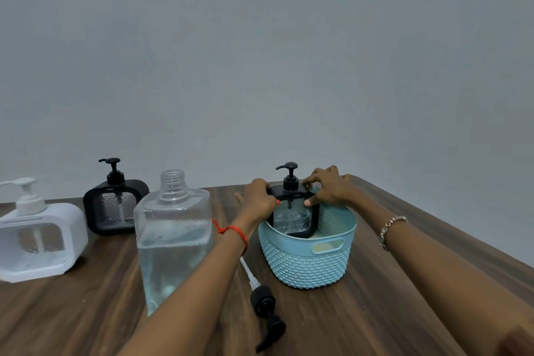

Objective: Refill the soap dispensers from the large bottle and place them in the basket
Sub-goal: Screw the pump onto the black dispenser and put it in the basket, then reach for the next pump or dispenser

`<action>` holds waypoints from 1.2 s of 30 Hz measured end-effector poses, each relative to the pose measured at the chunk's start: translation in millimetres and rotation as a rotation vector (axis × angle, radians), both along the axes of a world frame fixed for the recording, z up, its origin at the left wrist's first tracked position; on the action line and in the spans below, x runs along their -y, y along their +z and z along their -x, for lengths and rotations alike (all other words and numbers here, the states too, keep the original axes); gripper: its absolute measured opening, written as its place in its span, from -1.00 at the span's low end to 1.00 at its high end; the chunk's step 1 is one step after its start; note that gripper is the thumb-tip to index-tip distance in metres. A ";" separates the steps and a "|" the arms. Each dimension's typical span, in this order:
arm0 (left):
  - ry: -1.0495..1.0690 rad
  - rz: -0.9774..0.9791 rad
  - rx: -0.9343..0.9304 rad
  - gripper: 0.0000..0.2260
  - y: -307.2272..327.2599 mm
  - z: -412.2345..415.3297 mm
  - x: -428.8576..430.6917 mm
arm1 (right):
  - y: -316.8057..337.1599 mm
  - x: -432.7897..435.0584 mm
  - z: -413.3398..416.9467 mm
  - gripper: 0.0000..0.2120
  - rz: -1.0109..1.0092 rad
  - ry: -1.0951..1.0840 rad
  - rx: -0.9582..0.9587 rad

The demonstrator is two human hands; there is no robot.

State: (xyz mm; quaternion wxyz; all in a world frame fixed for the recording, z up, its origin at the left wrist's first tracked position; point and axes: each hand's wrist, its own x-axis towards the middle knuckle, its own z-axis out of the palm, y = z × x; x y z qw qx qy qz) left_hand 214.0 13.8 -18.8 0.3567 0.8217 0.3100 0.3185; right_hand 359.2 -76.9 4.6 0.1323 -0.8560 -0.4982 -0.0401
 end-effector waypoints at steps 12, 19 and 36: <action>-0.036 -0.024 -0.087 -0.91 7.6 10.5 18.6 | 2.9 9.3 18.0 -0.65 -0.017 -0.015 -0.028; -0.093 -0.084 -0.008 -0.93 27.3 30.9 43.2 | 13.4 23.8 47.2 -0.59 -0.265 -0.026 -0.058; -0.091 -0.435 0.380 -0.80 86.5 216.1 75.1 | 60.7 24.4 220.5 -0.81 -0.894 0.325 -0.166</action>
